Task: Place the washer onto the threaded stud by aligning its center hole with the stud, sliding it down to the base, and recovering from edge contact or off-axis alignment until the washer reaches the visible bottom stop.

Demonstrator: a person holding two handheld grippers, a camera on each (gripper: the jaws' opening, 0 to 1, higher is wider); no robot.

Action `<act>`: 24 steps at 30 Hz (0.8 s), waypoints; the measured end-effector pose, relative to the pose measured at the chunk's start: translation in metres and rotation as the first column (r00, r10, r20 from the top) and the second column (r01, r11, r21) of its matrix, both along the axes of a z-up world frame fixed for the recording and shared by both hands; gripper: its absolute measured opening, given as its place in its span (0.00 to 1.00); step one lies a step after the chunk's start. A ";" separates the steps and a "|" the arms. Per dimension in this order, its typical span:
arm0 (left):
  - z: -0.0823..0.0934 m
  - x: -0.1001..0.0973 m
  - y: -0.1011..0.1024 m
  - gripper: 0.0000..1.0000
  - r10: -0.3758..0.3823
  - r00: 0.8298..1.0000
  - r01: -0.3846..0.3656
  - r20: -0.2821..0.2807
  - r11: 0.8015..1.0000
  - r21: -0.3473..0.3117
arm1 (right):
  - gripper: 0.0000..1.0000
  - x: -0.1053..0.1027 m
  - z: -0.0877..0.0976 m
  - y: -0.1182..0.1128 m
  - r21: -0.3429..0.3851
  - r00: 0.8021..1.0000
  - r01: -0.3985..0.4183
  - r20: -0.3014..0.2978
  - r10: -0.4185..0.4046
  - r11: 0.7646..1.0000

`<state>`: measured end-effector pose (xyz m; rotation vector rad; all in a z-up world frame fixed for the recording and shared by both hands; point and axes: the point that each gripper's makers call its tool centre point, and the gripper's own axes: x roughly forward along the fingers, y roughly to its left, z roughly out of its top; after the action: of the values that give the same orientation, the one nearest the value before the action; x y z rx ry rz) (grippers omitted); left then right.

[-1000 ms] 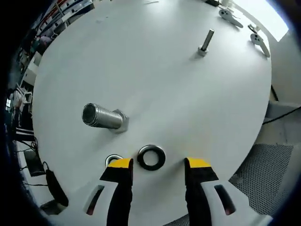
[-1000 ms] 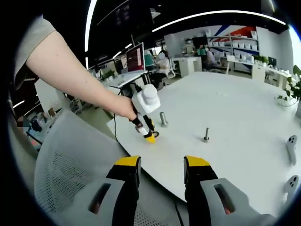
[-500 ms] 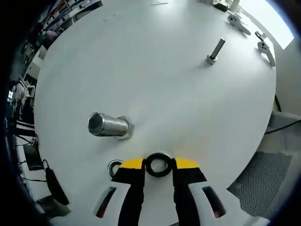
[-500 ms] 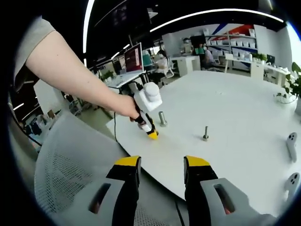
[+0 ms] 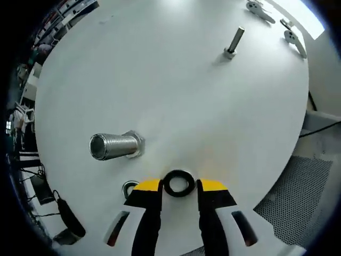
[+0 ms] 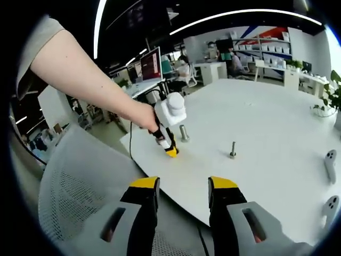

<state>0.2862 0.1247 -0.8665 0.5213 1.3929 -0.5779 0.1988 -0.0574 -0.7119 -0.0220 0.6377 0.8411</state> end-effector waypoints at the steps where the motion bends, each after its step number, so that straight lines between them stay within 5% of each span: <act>1: 0.000 0.000 0.000 0.24 -0.011 1.000 0.011 0.002 1.000 0.000 | 0.39 0.000 0.000 0.000 0.000 1.000 0.001 -0.002 -0.001 1.000; 18: -0.001 0.000 -0.002 0.20 -0.035 0.999 0.035 -0.009 0.999 0.030 | 0.38 0.001 0.000 0.000 0.007 1.000 0.005 0.001 -0.005 1.000; 24: -0.001 0.001 -0.002 0.19 -0.154 0.988 0.154 0.014 0.988 0.028 | 0.38 0.002 0.001 -0.001 0.009 1.000 0.007 0.005 -0.007 1.000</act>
<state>0.2870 0.1223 -0.8672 0.6578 1.3538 -0.6786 0.2004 -0.0582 -0.7110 -0.0141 0.6295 0.8370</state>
